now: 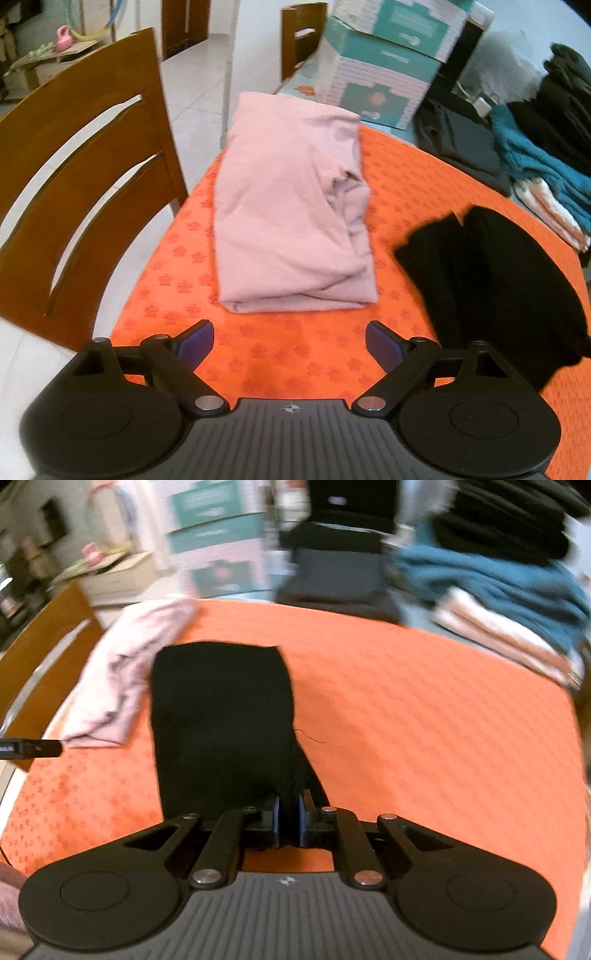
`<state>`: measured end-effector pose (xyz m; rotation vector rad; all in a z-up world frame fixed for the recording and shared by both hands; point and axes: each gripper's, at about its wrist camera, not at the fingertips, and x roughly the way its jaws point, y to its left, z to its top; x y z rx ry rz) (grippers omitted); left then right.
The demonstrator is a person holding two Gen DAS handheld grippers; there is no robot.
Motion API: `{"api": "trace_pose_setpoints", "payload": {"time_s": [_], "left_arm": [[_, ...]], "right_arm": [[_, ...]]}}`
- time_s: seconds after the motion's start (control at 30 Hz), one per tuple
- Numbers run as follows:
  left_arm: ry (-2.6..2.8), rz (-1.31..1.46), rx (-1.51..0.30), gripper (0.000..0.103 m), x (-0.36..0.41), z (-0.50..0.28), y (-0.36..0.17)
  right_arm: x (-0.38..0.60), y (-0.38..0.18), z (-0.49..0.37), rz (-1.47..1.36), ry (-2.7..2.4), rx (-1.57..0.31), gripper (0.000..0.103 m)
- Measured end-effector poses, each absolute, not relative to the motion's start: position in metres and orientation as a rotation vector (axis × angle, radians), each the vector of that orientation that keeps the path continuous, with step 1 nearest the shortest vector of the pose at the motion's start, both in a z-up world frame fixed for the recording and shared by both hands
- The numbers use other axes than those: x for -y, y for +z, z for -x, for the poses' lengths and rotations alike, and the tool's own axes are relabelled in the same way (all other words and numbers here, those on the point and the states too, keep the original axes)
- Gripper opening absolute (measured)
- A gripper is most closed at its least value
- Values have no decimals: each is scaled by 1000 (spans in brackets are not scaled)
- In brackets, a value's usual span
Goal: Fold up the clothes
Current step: 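Carry the black garment with the right tool and lay it on the cloth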
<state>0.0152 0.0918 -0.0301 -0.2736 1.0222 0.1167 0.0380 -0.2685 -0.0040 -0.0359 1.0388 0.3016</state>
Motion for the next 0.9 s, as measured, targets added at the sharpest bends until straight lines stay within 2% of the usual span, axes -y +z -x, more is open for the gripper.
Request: {"api": "trace_pose_setpoints", "payload": {"time_s": [0.37,0.53,0.8,0.9], "left_arm": [[-34,178,-1032,89,-55,-14,-24],[-106,134,-1052,90,-40,-14,-26],[-180,74,-1060,90,-24,-10,-25],[-197,63,-1060,90,-21,-8,-25]], "right_arm": [[363,-22,47,-150,12,-1069,12],[370,-21,69,-174,-18,-1051,18],[322,5,54,32,37,-942,59],[298,3,41,90,105,-928,66]]}}
